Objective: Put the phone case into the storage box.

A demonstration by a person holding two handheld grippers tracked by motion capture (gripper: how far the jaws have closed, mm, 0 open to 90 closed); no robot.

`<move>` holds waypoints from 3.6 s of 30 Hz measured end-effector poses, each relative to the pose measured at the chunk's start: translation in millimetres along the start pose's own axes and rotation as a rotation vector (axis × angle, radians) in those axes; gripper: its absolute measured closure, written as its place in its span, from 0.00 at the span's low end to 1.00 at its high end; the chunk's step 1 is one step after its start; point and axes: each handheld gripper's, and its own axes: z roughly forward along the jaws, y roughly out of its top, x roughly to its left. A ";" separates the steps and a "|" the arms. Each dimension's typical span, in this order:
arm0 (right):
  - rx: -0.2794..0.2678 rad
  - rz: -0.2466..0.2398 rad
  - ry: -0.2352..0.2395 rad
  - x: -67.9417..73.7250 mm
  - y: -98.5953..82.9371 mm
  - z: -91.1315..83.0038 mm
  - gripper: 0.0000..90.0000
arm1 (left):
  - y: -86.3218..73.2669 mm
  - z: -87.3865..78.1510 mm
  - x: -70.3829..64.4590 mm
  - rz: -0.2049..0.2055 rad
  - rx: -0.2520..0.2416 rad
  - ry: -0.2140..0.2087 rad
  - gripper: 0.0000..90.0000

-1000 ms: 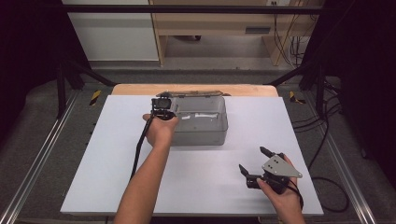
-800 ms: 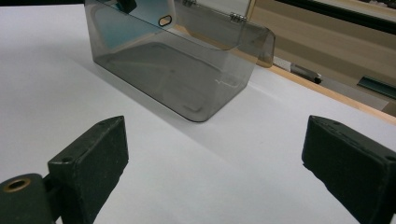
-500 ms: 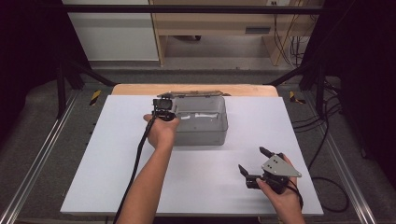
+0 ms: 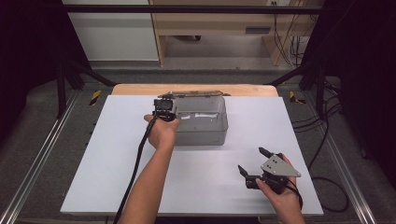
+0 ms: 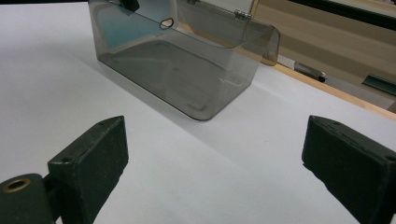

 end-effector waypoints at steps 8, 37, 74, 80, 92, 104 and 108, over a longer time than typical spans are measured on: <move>0.004 0.004 0.004 0.2 -0.1 0.5 0.08 | -0.1 3.1 -1.4 0.016 0.010 0.010 0.90; 0.010 0.012 0.011 -0.3 -0.6 1.8 0.08 | 1.0 10.3 -4.0 0.036 0.037 0.021 0.89; 0.020 0.007 0.012 -0.7 -1.7 2.9 0.08 | 9.2 16.2 1.6 -0.010 -0.013 -0.026 0.85; 0.023 0.007 0.015 -0.6 -2.1 3.4 0.08 | 11.4 17.6 4.8 -0.029 -0.036 -0.047 0.86; 0.028 0.001 0.019 0.1 -2.3 4.2 0.08 | 10.6 16.8 3.9 -0.015 -0.047 -0.019 0.89; 0.031 0.000 0.023 0.8 -2.5 5.2 0.08 | 10.4 15.0 3.0 0.012 -0.063 0.020 0.89; 0.033 -0.002 0.024 0.9 -2.7 5.6 0.08 | 10.2 15.4 2.1 0.022 -0.065 0.028 0.89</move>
